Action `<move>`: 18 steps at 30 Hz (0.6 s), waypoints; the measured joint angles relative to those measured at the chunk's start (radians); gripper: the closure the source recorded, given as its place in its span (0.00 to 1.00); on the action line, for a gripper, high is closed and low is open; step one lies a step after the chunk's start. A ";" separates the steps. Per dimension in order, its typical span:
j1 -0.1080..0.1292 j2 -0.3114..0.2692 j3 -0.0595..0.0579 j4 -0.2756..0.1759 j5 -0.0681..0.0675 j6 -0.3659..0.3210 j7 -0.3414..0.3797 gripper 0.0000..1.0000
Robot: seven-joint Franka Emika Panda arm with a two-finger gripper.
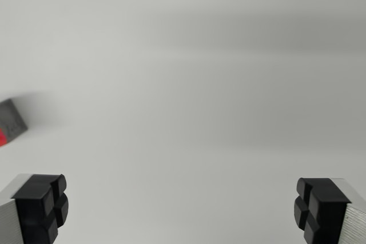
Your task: Destack cube
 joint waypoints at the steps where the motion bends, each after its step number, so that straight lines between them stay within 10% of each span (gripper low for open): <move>1: 0.001 0.000 0.001 -0.002 0.000 0.002 0.000 0.00; 18: 0.030 -0.004 0.022 -0.058 0.000 0.047 0.006 0.00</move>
